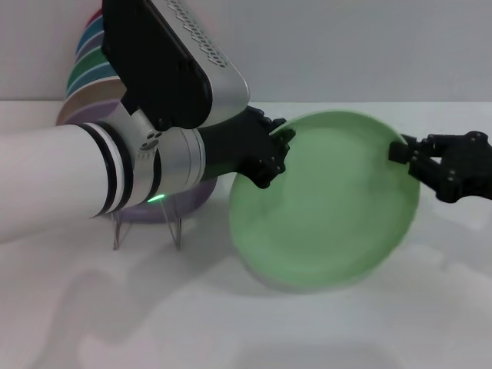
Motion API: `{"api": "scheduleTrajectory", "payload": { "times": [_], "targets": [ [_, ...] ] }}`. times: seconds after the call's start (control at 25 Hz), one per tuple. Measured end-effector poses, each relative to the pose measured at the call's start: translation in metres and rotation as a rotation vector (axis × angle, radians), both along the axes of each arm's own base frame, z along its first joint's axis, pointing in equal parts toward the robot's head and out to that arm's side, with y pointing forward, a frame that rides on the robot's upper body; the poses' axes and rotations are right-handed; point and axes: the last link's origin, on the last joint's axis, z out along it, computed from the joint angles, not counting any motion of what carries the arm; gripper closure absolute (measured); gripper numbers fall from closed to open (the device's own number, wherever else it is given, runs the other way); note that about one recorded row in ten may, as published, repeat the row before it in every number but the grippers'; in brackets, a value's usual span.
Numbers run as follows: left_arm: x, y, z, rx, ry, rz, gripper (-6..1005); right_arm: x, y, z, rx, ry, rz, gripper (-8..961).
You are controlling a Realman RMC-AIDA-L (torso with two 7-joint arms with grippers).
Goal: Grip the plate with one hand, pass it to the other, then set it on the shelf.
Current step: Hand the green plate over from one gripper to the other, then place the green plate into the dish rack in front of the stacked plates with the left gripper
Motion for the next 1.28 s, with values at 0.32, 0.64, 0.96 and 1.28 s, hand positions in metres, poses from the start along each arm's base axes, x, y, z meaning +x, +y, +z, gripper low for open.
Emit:
{"api": "scheduleTrajectory", "payload": {
  "times": [0.32, 0.64, 0.96, 1.28],
  "targets": [
    [0.006, -0.001, 0.003, 0.028, -0.015, -0.041, 919, 0.022, -0.016, 0.021, 0.061, 0.227, -0.033, 776],
    [0.012, -0.005, 0.018, 0.165, -0.095, -0.140, 924, 0.076, -0.056, 0.048, 0.298, 0.483, -0.166, 509],
    [0.030, -0.030, 0.017, 0.587, -0.149, -0.481, 924, 0.098, -0.079, 0.056, 0.457, 0.498, -0.212, 399],
    [0.001, -0.063, 0.014, 0.631, -0.416, -0.733, 924, 0.102, -0.073, 0.049, 0.464, 0.475, -0.233, 395]
  ]
}}
